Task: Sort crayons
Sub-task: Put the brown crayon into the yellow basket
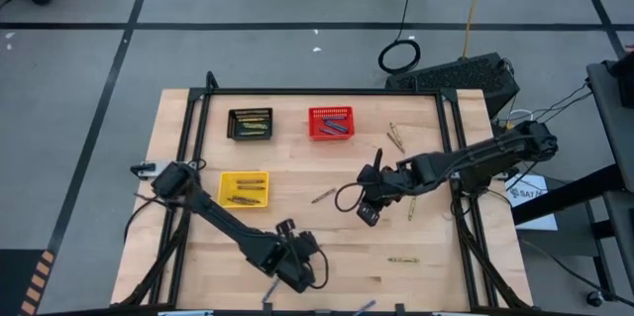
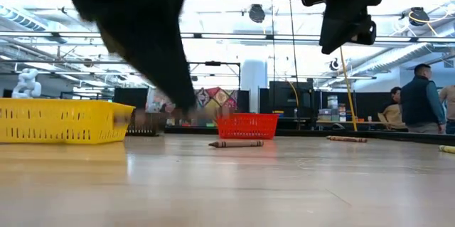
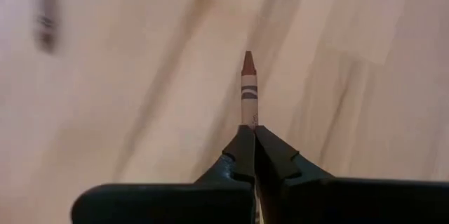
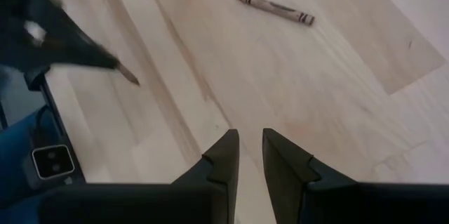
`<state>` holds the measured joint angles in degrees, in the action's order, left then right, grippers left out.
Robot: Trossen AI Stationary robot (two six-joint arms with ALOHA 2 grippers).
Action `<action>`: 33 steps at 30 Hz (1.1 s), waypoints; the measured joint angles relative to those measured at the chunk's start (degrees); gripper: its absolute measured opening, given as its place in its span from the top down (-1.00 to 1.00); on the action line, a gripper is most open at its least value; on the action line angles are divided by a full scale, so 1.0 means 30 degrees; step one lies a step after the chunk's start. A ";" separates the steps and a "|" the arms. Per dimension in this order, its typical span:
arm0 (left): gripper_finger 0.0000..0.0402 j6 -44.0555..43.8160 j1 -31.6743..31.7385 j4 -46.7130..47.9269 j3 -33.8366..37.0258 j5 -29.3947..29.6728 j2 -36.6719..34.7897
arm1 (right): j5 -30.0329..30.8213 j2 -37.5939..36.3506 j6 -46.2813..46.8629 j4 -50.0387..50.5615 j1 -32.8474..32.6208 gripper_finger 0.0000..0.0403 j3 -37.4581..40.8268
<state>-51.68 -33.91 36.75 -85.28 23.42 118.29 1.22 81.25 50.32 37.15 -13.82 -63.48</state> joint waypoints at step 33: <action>1.00 0.0127 0.1025 1.3849 0.0112 0.1836 -0.4487 | 0.0790 -0.0006 -0.0158 0.0007 -0.1704 0.74 0.0002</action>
<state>-51.30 -30.84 78.29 -84.94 28.93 104.83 3.59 81.24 49.84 37.17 -18.94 -63.48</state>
